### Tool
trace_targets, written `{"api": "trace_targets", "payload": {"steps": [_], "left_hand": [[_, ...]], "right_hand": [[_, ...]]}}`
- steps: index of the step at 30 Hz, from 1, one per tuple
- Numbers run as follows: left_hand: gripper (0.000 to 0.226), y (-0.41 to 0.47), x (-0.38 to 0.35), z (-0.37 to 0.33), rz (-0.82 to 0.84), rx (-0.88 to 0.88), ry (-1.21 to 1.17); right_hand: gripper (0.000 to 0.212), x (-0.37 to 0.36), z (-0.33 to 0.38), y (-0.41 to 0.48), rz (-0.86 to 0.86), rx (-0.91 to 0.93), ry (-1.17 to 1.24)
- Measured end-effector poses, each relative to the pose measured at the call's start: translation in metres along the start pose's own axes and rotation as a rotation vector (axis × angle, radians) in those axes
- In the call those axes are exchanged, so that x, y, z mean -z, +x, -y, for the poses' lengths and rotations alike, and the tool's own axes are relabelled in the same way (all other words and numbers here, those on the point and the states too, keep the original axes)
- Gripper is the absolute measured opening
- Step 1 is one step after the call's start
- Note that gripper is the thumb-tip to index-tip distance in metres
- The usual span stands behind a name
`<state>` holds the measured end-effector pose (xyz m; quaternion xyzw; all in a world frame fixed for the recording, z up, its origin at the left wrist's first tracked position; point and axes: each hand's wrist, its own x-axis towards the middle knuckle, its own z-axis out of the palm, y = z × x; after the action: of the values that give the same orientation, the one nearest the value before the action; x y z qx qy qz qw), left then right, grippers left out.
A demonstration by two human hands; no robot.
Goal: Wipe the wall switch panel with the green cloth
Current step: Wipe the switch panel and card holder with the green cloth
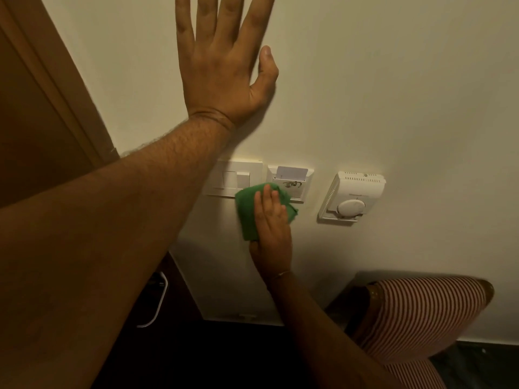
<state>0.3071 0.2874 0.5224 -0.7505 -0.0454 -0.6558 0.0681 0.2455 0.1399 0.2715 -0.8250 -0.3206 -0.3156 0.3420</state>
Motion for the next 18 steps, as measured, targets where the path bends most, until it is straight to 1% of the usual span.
{"api": "trace_targets", "payload": {"steps": [2,4,8,10,11,13,16,18], "left_hand": [[0.059,-0.001,0.002,-0.001,0.009,0.01,0.001],[0.059,-0.001,0.002,0.0,0.01,0.01,-0.013],[0.057,-0.002,0.002,-0.001,0.003,0.002,-0.011],[0.057,-0.002,0.002,-0.001,-0.001,0.0,-0.007],[0.057,-0.002,0.002,-0.001,-0.001,0.001,-0.014],[0.058,-0.001,0.004,-0.002,0.009,0.001,-0.026],[0.059,0.0,0.004,-0.002,0.024,0.004,-0.016],[0.06,0.001,0.003,-0.001,0.03,0.009,-0.011]], "right_hand": [[0.085,0.002,-0.006,-0.006,0.014,0.01,-0.021],[0.086,0.007,-0.017,-0.013,0.007,-0.038,-0.032],[0.079,0.017,-0.03,-0.016,-0.11,-0.127,-0.027],[0.084,0.016,-0.025,-0.01,-0.149,-0.173,0.003],[0.09,0.013,-0.02,-0.008,-0.129,-0.174,0.016],[0.099,0.007,-0.01,-0.005,-0.037,-0.117,0.028],[0.092,0.003,-0.006,-0.003,0.031,0.002,-0.014],[0.093,0.006,-0.013,-0.005,0.027,-0.01,-0.025]]}}
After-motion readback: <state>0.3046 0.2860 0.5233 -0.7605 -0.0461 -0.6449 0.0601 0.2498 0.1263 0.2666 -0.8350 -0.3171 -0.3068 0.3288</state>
